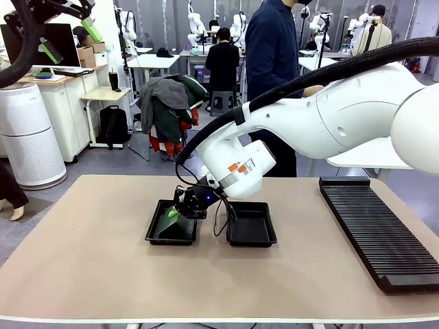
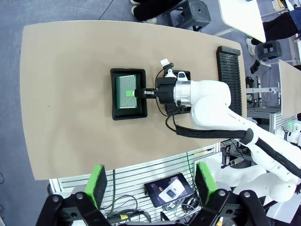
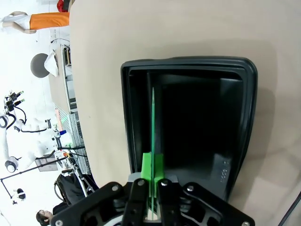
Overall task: Inspect and transfer BCBs to ESD trays.
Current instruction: Pick up the Blank PCB from the PCB Rack and place it in the left ESD tray.
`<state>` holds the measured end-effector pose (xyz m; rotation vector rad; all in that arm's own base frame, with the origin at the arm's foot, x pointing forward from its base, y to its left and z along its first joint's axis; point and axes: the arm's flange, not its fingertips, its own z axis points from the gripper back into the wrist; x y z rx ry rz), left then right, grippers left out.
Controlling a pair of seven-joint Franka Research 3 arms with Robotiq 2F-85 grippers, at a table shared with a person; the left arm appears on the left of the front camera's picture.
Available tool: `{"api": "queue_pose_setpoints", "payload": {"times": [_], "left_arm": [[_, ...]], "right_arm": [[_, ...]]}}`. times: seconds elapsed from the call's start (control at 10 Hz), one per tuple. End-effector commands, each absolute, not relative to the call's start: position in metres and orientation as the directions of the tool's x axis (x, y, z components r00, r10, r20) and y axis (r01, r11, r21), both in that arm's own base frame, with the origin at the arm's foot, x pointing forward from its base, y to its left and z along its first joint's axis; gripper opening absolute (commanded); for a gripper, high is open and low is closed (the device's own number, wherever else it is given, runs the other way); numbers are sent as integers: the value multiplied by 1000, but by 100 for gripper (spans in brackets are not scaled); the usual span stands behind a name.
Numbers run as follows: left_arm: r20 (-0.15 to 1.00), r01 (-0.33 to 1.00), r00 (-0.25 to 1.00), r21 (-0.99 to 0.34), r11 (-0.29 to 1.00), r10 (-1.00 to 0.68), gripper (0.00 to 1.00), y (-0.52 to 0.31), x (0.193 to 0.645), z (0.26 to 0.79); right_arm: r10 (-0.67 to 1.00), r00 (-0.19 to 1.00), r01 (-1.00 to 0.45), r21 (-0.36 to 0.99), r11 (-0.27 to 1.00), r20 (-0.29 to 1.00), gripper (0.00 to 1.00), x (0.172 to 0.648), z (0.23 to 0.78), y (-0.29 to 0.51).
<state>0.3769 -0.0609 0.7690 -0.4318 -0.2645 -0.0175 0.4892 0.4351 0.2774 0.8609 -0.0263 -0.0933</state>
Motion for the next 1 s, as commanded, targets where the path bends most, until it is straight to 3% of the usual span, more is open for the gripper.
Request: {"api": "queue_pose_setpoints", "payload": {"times": [0.0, 0.4, 0.7, 0.8, 0.9], "left_arm": [[257, 78, 966, -411, 908, 33, 100, -59, 377, 768], [257, 78, 966, -411, 908, 33, 100, -59, 377, 768], [257, 78, 966, -411, 908, 33, 100, -59, 377, 768], [257, 78, 966, -411, 908, 33, 100, -59, 377, 768], [257, 78, 966, -411, 908, 33, 100, -59, 377, 768]], "right_arm": [[-107, 994, 86, 740, 667, -19, 3, 490, 280, 437], [-106, 994, 89, 710, 699, -21, 12, 490, 285, 446], [-102, 995, 81, 672, 736, -9, 29, 487, 295, 449], [-99, 995, 74, 640, 764, 3, 22, 487, 301, 454], [-92, 996, 65, 606, 793, 13, 38, 486, 308, 458]]}}
